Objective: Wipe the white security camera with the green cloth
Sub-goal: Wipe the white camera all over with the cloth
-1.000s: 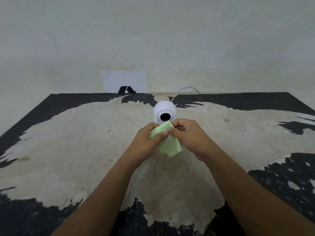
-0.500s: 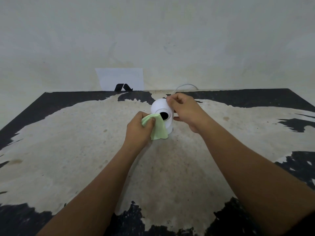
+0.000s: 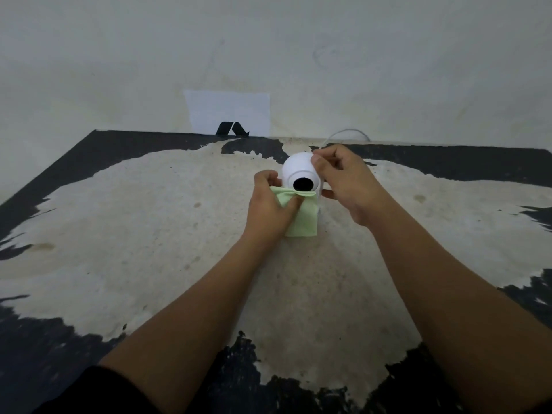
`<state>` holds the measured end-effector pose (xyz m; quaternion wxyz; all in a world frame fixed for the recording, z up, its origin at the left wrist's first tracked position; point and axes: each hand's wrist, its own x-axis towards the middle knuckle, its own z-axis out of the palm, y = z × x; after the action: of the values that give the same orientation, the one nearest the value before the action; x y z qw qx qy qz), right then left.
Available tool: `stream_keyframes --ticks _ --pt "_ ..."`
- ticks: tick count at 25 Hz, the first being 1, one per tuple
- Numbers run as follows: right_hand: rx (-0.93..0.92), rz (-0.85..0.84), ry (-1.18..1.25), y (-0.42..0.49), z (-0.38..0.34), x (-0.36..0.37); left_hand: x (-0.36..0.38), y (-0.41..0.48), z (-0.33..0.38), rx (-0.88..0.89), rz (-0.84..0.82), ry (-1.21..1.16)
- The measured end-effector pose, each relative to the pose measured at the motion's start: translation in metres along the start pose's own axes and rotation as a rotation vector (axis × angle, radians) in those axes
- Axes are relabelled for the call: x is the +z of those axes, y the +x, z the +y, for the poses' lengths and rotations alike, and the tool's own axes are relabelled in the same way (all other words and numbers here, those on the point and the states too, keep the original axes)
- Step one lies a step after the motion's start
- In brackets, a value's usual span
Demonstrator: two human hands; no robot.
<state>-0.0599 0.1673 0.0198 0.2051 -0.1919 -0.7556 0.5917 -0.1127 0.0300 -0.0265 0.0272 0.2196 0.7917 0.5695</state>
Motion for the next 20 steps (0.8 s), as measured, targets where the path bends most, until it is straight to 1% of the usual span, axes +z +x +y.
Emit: stream_keyframes --ticks 3,7,9,14,16,20 --pt "-0.030 0.014 -0.042 -0.001 -0.001 0.000 0.011 0.002 0.002 0.003 0.009 -0.024" --pt "-0.061 0.020 -0.070 -0.001 -0.001 -0.001 0.023 0.002 0.009 -0.065 0.080 0.009" --pt "-0.067 0.014 -0.075 -0.001 -0.001 -0.001 0.021 0.002 0.008 -0.072 0.065 0.019" --pt "-0.059 -0.008 -0.018 -0.002 0.000 -0.003 0.003 0.007 -0.001 -0.045 -0.089 0.212" --pt "-0.032 -0.040 0.008 -0.001 -0.001 -0.005 -0.010 0.011 -0.003 -0.021 -0.155 0.202" --pt "-0.020 -0.064 0.033 -0.001 -0.003 -0.006 -0.031 0.022 -0.008 0.003 -0.315 0.090"
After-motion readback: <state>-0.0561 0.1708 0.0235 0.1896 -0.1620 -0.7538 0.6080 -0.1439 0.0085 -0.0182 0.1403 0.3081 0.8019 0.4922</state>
